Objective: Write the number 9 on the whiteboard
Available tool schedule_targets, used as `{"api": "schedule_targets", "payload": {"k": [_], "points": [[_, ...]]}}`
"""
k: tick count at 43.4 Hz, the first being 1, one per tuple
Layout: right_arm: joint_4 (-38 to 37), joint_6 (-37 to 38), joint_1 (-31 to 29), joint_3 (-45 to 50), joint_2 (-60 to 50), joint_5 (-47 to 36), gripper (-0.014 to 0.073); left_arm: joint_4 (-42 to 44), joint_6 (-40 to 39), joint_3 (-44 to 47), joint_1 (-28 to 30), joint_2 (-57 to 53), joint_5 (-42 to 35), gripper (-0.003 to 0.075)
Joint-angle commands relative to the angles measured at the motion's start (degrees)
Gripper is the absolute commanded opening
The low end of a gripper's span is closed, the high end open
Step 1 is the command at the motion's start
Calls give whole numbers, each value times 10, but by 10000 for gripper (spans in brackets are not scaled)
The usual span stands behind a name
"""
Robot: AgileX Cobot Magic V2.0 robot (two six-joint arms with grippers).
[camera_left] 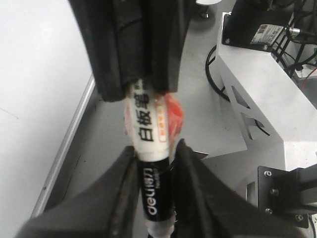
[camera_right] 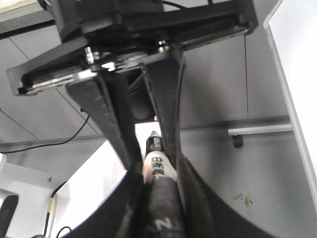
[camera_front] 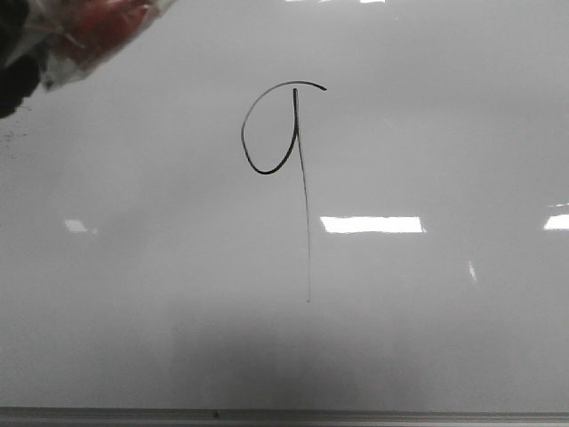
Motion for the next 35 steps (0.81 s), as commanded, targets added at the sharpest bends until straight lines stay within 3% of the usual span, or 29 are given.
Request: {"api": "schedule_targets", "payload": {"k": [1,3,7,10,16,20,27,35], "points": [[43,-1,1,-20,-17,5,-58,-31,0,-18,-5,-4,-16,38],[43,0,1,-20,-17,5,-49,-31,0,-18,-5,-4,-16,-15],[43,10,1,-20,-17,-4,31,-30,0,-18,-5,-4,-15,-19],[45,12,1,-20,-17,-13,160,-30,0,-18,-5,-4,-15,-19],[78,13,1,-21,-17,-39,525,-29,-1,-18,-5,-4,-11,-19],[93,13,-4,-27,-22,-47,630,-16,-7,-18,-5,-4,-10,-19],[85,17,-29,-30,-70,-88,595,55,-70,-18,-5,-4,-19,-19],[20,66,-94,-17,-169,-138,414,223,-250,-17,3,9,-56,-19]]}}
